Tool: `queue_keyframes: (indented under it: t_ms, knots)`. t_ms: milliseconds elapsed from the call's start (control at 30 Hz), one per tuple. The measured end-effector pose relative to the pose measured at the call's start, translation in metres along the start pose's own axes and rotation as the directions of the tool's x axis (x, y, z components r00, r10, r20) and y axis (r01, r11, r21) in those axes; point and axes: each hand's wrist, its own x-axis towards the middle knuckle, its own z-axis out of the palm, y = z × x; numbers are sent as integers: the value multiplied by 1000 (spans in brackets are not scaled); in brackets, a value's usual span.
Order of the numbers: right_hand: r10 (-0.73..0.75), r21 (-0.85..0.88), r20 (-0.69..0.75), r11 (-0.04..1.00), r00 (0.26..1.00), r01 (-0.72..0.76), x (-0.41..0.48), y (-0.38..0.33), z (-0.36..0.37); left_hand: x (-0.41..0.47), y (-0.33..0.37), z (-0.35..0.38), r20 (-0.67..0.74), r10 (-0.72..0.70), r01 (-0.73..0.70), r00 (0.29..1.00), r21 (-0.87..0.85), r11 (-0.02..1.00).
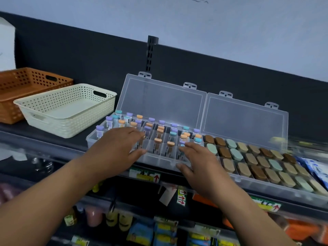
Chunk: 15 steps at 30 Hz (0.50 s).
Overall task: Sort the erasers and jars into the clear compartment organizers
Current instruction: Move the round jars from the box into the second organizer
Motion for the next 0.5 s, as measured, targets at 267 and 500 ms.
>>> queue_keyframes:
  t_ms: [267, 500]
  knots:
    - [-108, 22, -4, 994, 994, 108, -20, -10, -2, -44, 11, -9, -25, -92, 94, 995, 75, 993]
    - [-200, 141, -16, 970, 980, 200, -42, -39, 10, -92, 16, -20, 18, -169, 161, 985, 215, 963]
